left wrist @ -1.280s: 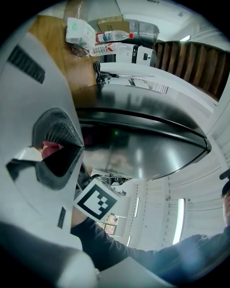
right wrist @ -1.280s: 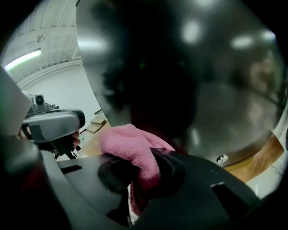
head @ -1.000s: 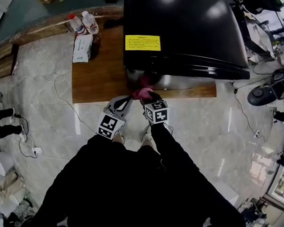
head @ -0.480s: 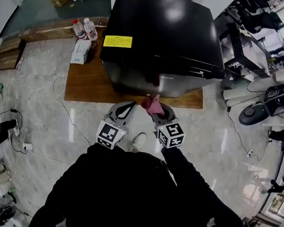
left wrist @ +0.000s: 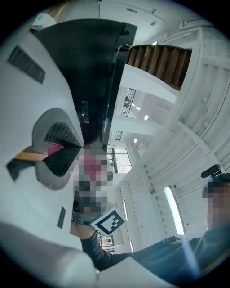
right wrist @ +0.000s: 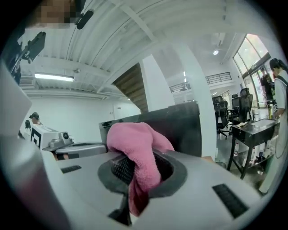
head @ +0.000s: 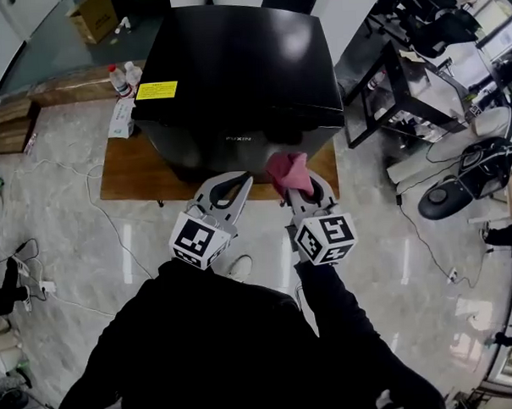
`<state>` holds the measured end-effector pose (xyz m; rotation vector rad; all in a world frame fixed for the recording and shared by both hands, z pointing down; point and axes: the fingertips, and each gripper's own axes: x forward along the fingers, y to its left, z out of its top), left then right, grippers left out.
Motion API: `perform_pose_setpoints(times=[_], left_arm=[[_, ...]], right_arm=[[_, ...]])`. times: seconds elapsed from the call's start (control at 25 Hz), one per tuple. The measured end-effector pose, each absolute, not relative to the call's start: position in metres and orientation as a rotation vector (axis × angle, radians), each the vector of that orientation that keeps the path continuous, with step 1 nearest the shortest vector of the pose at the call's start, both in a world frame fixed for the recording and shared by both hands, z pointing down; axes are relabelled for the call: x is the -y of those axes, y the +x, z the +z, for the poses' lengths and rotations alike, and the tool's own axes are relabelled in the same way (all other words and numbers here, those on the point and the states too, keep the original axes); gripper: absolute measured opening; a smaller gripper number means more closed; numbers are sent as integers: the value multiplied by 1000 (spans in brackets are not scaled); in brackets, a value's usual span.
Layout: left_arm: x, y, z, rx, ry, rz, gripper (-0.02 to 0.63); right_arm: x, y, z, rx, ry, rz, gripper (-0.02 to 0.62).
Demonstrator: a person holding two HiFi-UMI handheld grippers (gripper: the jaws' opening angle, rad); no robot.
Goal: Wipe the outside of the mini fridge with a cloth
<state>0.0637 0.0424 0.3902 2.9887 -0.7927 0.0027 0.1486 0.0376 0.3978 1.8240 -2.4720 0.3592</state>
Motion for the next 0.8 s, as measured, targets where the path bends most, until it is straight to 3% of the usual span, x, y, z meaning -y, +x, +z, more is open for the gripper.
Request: perform_pose_setpoints(times=[0.36,0.8], left_arm=[[-19,90,363,820,3025,-31,6],[-3,90,400,819,2999,-19,6]], right_arm=[[5,160,379,2495,1827,370,57],[16,154,417,2449,1805,225,57]])
